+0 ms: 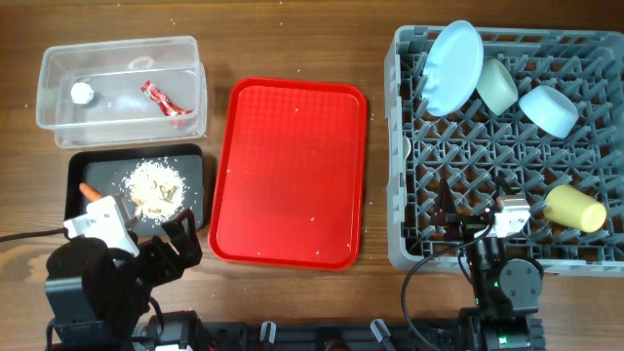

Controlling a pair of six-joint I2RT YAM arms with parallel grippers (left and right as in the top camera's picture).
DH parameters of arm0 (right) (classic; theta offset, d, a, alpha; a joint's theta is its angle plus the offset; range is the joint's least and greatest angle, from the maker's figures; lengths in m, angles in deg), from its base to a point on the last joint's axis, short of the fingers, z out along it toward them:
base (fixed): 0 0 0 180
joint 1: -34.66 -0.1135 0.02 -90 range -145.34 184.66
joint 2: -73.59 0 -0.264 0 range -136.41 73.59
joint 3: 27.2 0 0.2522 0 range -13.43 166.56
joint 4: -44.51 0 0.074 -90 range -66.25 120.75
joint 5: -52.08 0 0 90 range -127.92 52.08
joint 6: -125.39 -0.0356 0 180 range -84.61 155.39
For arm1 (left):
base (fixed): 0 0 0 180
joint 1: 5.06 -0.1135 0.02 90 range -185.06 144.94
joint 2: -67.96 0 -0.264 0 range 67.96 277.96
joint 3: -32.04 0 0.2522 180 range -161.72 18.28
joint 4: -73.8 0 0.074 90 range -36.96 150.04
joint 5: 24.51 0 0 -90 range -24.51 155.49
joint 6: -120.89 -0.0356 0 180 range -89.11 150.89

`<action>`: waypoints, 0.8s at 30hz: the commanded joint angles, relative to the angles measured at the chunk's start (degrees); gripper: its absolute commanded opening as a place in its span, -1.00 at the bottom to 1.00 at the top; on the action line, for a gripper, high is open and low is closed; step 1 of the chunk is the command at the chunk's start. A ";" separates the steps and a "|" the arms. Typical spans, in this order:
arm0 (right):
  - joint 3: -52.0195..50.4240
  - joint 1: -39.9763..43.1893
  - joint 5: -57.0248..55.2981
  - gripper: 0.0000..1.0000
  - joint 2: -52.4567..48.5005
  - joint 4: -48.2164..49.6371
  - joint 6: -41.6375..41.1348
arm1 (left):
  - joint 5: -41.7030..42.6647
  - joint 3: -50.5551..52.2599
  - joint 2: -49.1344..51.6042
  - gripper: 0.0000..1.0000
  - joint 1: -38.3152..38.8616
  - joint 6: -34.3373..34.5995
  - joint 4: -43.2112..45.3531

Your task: Sort waste into correct bins and load items into the dishwasher rack

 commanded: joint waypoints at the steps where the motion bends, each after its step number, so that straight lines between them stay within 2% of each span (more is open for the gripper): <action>1: -0.07 -0.17 1.09 0.99 0.57 0.24 1.03 | 0.48 0.26 -0.39 1.00 -0.15 0.57 0.11; 8: -0.07 -0.17 1.07 0.99 0.57 0.24 1.01 | -4.00 3.23 -2.71 1.00 1.18 0.52 -0.44; 14: -0.07 -0.17 1.09 0.99 0.57 0.24 1.01 | -5.53 19.02 -13.55 1.00 4.11 0.55 11.26; 20: -0.07 -0.17 1.09 1.00 0.57 0.24 1.01 | -5.33 39.52 -26.67 1.00 4.70 0.57 35.17; 22: -0.07 -0.17 1.09 1.00 0.57 0.24 1.01 | -5.64 45.20 -29.07 1.00 4.68 0.48 45.46; 24: -0.07 -0.17 1.09 1.00 0.57 0.24 1.01 | -5.95 50.38 -29.07 1.00 4.70 -2.43 58.55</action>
